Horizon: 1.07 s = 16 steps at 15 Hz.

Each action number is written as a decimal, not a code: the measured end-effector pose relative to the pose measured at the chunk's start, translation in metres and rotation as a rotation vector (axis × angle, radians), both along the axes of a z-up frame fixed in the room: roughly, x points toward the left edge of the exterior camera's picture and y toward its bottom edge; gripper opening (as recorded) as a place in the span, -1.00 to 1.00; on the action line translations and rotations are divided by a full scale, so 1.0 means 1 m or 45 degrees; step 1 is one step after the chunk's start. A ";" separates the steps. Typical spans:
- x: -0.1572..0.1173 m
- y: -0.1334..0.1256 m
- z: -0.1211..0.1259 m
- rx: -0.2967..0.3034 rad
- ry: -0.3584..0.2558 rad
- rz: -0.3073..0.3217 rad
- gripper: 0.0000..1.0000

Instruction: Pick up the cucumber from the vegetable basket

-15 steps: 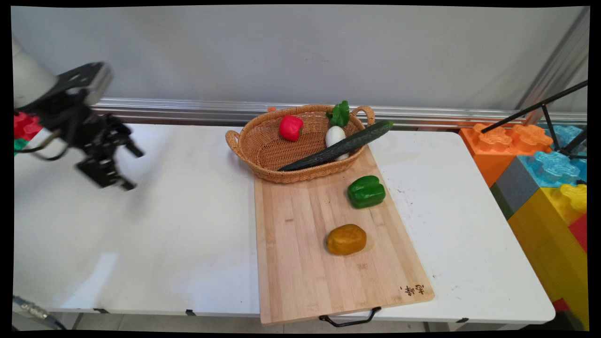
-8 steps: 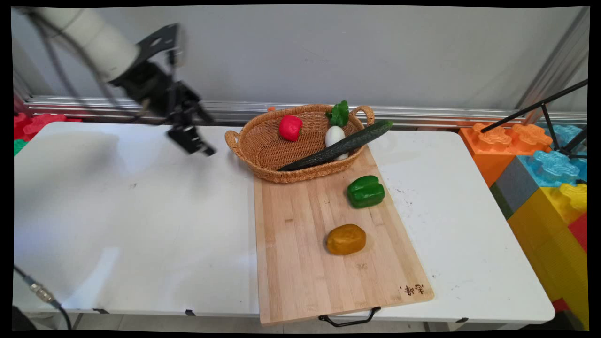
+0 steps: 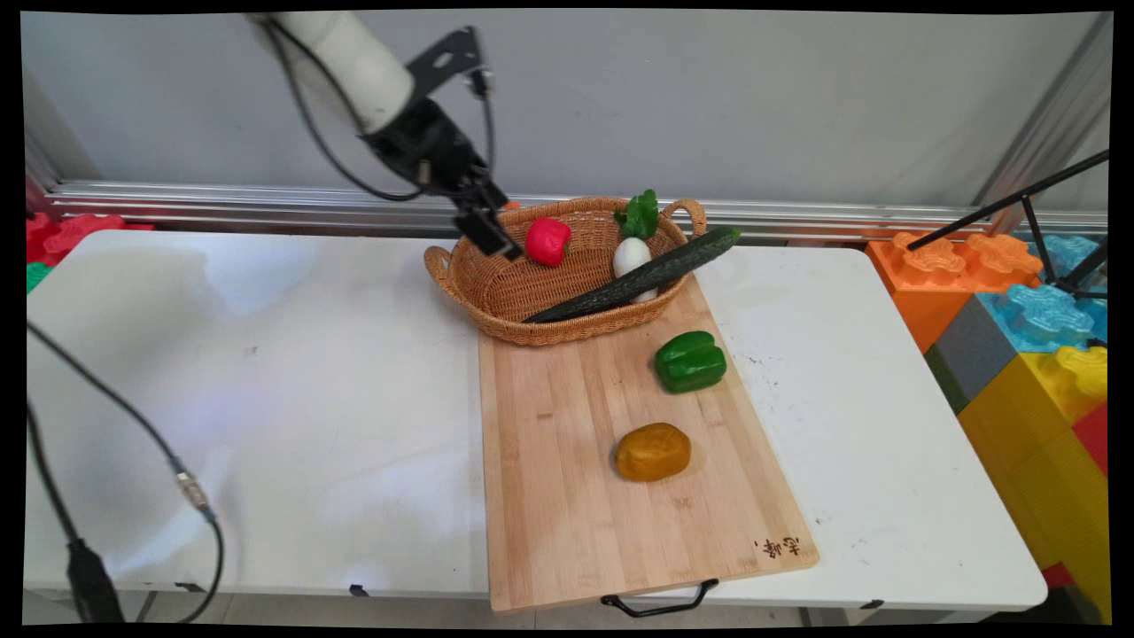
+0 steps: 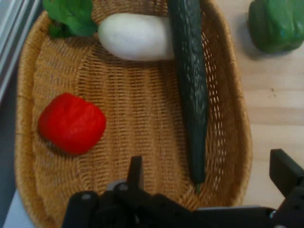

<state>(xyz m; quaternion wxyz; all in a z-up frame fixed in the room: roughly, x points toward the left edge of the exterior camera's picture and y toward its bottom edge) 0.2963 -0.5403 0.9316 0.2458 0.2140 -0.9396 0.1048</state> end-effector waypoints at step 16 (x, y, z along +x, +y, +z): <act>-0.072 -0.114 -0.127 0.230 0.117 -0.002 1.00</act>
